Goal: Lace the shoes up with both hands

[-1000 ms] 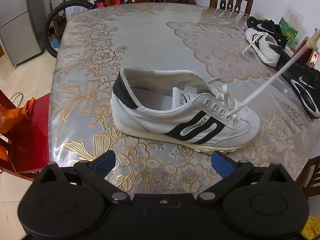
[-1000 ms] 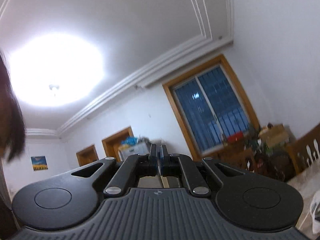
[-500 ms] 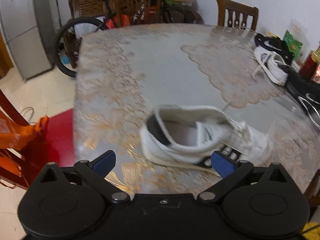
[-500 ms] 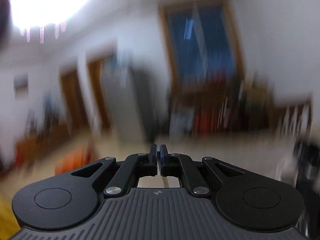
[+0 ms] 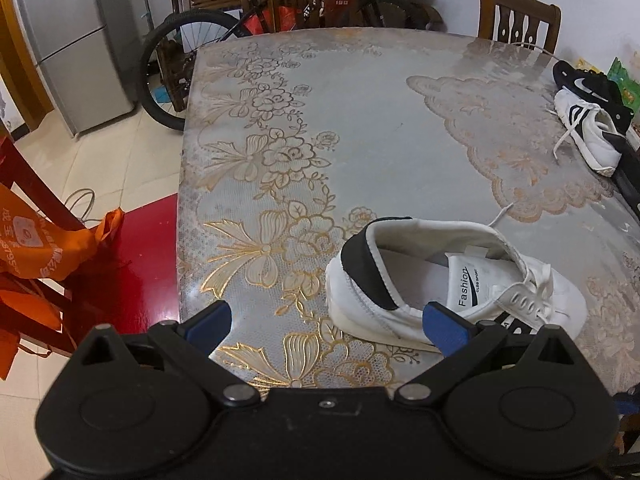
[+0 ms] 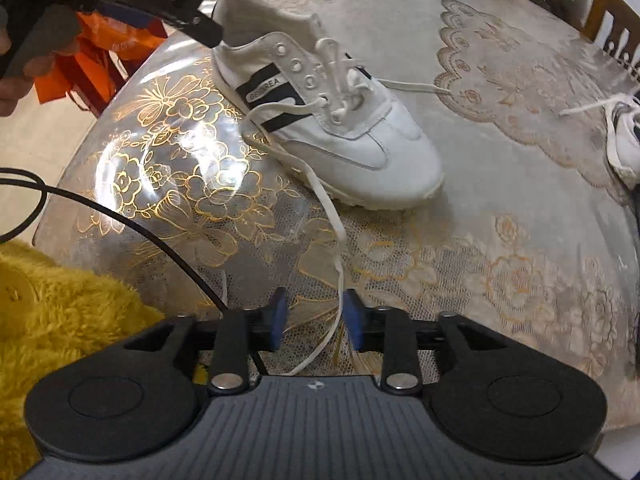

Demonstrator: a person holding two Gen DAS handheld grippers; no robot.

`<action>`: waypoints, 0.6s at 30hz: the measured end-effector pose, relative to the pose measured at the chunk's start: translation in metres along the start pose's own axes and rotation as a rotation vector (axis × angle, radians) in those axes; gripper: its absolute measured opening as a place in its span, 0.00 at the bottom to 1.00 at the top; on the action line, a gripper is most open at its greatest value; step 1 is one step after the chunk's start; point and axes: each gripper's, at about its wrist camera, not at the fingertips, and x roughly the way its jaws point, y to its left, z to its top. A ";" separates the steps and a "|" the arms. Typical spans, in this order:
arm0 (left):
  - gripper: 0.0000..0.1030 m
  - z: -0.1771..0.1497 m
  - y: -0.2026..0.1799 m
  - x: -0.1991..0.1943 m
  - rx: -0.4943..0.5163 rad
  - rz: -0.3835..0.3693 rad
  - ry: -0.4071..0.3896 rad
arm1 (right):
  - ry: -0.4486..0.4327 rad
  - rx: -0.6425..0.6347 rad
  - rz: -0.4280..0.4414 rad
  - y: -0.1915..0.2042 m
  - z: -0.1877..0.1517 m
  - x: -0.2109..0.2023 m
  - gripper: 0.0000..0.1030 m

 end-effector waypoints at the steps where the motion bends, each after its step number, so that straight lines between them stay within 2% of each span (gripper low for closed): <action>1: 0.99 0.000 0.000 0.000 0.001 0.000 0.001 | -0.002 -0.002 -0.001 0.002 -0.001 0.000 0.36; 13: 0.99 0.002 0.004 0.003 -0.008 0.000 -0.001 | -0.013 0.000 0.026 0.006 -0.003 -0.007 0.37; 18: 0.99 0.003 0.005 0.003 -0.009 0.004 -0.004 | -0.038 0.001 0.097 0.007 0.006 -0.010 0.36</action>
